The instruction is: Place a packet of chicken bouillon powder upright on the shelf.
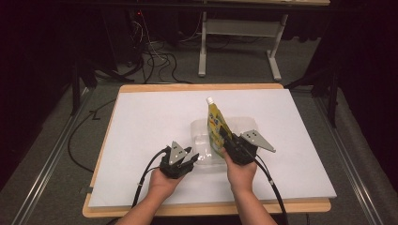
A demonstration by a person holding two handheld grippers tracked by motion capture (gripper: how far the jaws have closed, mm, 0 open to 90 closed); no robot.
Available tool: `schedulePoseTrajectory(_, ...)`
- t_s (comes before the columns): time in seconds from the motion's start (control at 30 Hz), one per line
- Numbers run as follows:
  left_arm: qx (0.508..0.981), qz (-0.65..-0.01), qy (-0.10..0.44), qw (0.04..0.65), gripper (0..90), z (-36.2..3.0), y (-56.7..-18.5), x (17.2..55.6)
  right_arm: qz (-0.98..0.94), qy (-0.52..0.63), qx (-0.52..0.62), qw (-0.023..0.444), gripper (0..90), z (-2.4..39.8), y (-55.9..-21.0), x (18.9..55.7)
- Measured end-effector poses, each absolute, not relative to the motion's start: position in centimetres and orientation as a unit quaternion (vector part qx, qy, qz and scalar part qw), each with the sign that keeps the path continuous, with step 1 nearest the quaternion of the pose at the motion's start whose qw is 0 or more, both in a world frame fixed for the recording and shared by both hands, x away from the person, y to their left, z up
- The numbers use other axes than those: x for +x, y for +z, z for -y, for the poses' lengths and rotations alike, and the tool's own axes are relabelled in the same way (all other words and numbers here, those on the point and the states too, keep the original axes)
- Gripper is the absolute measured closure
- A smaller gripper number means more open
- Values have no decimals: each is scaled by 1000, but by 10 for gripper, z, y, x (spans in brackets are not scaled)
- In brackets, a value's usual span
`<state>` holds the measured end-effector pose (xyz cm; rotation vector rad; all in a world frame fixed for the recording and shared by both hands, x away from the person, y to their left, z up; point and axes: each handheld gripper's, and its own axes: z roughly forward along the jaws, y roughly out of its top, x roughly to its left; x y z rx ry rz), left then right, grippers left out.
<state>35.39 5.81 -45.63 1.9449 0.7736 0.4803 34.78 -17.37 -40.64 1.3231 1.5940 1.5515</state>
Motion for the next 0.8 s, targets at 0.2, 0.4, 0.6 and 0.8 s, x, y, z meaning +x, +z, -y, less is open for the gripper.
schedulePoseTrajectory(0.2,796,-317,193,479,584,-59,-456,354,-597,573,492,270,835,174,-408,349)
schedulePoseTrajectory(0.4,792,-313,179,493,535,-65,-451,353,-620,573,473,254,635,174,-404,350)
schedulePoseTrajectory(0.6,787,-310,184,501,512,-77,-443,351,-653,569,435,246,426,180,-394,337)
schedulePoseTrajectory(0.8,779,-322,190,504,498,-89,-440,353,-679,555,415,242,365,205,-384,312)
